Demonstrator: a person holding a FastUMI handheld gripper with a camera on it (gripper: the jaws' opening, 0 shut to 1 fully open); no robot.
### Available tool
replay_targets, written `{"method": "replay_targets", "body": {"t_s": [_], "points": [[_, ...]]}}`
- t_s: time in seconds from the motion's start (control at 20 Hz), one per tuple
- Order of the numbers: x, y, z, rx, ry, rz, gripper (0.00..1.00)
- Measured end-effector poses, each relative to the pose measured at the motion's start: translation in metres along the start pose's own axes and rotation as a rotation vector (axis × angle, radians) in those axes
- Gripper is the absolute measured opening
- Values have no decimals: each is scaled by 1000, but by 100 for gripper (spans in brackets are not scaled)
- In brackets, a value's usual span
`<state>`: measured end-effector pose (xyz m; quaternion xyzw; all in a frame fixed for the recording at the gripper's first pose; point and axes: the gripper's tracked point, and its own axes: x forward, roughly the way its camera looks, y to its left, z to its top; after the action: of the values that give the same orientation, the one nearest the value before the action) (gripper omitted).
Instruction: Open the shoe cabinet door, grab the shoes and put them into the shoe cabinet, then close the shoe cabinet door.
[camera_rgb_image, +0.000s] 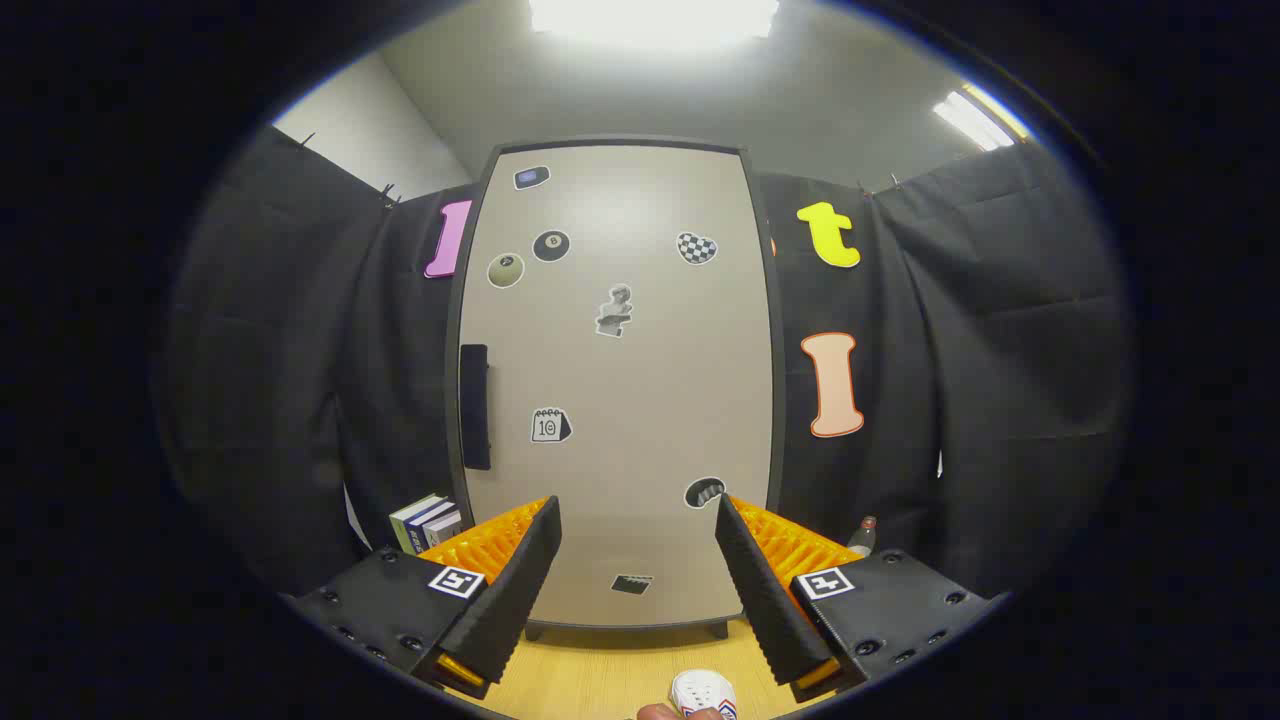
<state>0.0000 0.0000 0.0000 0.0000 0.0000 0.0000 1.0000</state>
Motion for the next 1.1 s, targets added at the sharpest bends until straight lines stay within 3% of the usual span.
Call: {"method": "replay_targets", "body": {"t_s": [1.1], "points": [[-21,15,19,26,-6,3,97]]}}
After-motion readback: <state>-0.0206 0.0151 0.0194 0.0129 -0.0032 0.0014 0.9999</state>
